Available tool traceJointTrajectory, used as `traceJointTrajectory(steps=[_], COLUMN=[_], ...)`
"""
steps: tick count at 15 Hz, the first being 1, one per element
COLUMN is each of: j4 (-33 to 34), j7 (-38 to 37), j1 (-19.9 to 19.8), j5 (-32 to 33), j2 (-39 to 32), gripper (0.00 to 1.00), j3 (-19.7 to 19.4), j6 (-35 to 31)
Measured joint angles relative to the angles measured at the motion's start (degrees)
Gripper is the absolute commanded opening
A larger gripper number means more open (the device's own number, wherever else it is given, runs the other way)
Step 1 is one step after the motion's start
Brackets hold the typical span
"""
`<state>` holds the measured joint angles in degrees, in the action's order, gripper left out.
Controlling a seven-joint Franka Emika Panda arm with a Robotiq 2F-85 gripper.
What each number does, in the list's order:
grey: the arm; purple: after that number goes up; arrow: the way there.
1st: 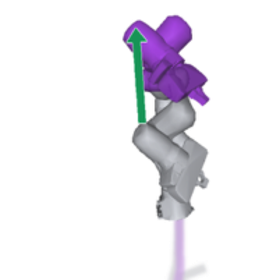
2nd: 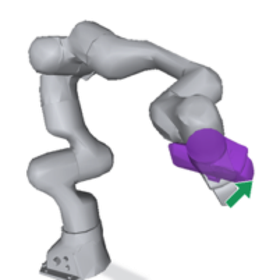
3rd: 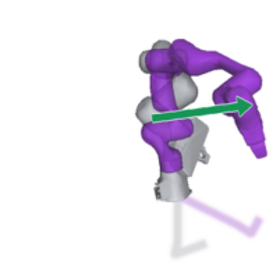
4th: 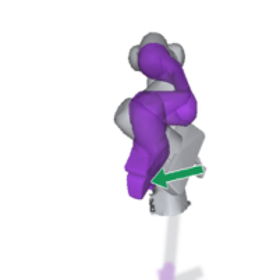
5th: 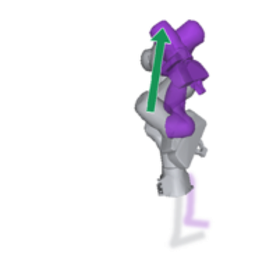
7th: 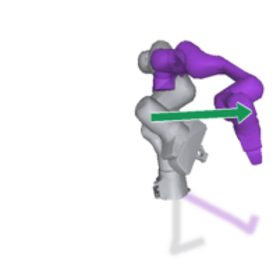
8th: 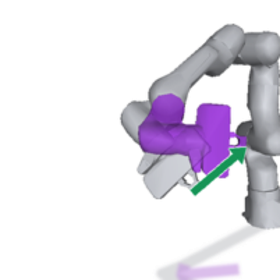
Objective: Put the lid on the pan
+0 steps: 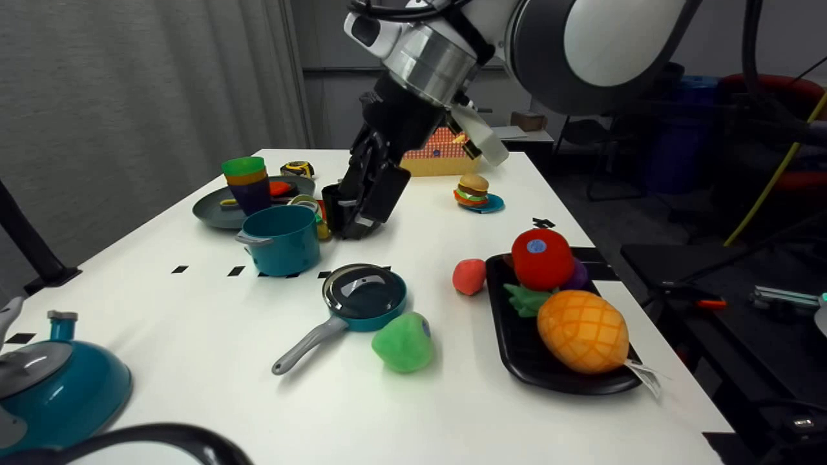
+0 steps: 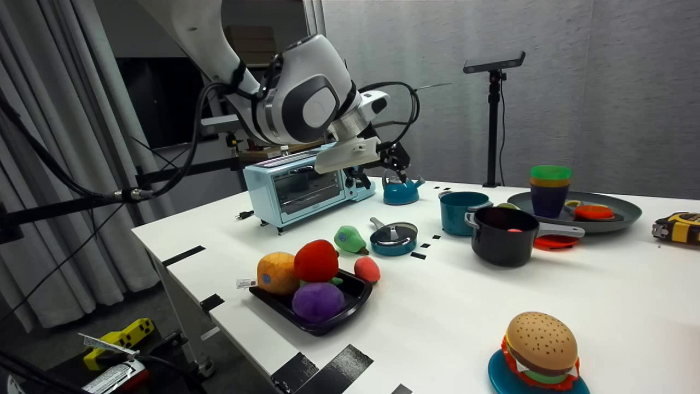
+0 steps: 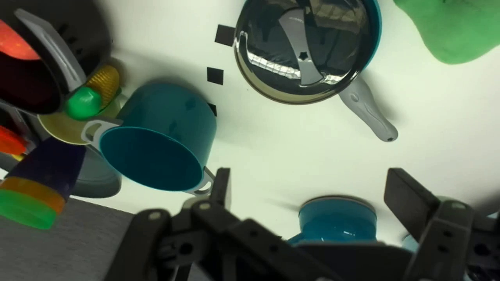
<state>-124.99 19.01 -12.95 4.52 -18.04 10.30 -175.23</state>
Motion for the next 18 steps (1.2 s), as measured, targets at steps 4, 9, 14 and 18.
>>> traceJointTrajectory(steps=[4, 9, 14, 18], j4=[-1.5, -3.9, -6.4, -7.5], j7=[-4.7, -8.3, -9.2, -9.3], j1=[0.0, 0.0, 0.0, 0.0], j5=[-2.3, -4.2, -6.0, -6.5], j2=[3.2, 6.9, 9.3, 10.8], gripper=[1.00, 1.00, 1.00, 1.00], j3=[-0.1, -0.1, 0.4, 0.4], j6=[0.8, 2.4, 2.5, 3.0])
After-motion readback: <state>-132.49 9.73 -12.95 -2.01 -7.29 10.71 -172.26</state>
